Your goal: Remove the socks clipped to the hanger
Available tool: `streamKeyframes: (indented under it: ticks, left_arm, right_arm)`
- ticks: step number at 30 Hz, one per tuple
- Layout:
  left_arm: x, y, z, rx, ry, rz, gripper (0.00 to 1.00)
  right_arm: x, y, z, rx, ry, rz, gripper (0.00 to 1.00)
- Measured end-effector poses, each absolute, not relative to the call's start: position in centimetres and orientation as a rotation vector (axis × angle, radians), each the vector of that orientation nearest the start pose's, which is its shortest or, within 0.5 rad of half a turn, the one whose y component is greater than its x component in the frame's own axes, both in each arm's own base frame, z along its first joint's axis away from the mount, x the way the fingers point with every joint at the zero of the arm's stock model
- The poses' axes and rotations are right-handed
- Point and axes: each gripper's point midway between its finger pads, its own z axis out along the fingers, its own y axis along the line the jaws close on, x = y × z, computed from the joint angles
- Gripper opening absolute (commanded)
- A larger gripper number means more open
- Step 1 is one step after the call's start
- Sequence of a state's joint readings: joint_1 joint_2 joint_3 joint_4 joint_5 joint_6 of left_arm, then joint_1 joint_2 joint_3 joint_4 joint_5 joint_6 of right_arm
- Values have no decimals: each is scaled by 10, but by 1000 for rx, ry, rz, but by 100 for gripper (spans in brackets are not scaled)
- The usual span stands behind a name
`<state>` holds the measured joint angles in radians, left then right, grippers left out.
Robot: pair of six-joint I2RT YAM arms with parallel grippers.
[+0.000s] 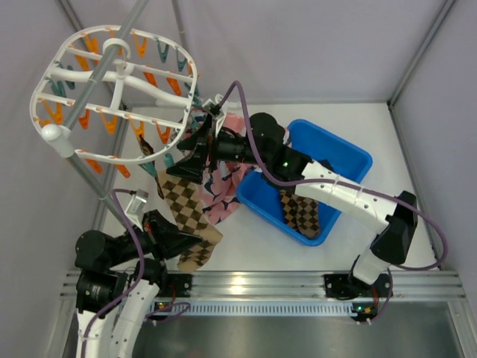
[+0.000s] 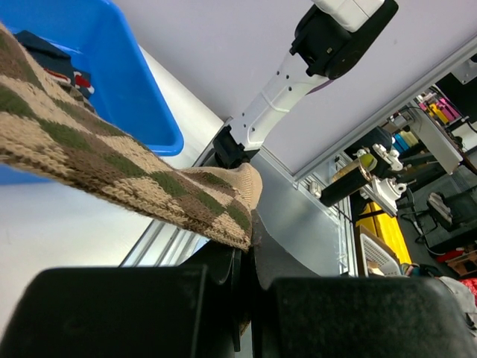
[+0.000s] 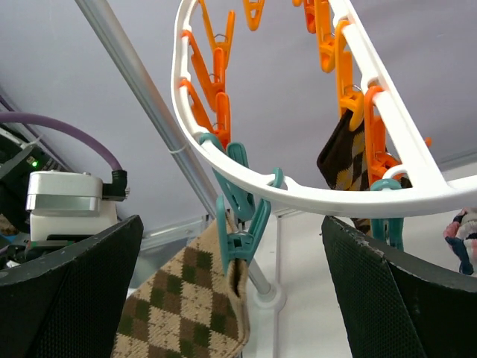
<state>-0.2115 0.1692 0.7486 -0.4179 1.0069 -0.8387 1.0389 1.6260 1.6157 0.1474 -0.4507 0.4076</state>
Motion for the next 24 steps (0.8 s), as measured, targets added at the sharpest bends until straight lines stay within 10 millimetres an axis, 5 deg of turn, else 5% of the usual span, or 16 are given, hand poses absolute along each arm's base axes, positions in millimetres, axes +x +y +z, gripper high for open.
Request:
streamKeyframes:
  ticks: [10, 16, 19, 22, 24]
  left_arm:
    - [35, -177, 340, 449, 1626, -1519, 0]
    - [31, -176, 346, 460, 1611, -1518, 0]
    - [31, -176, 346, 459, 1611, -1519, 0]
    - [31, -176, 346, 458, 1611, -1519, 0]
    - [31, -176, 346, 458, 1613, -1523, 0]
  right_arm:
    - [188, 504, 412, -882, 1386, 1478, 95]
    - [187, 508, 417, -856, 1362, 1492, 84]
    - [187, 509, 424, -831, 1332, 1501, 67]
    - [184, 510, 429, -821, 1311, 1513, 10]
    - [183, 511, 430, -805, 1317, 1521, 0]
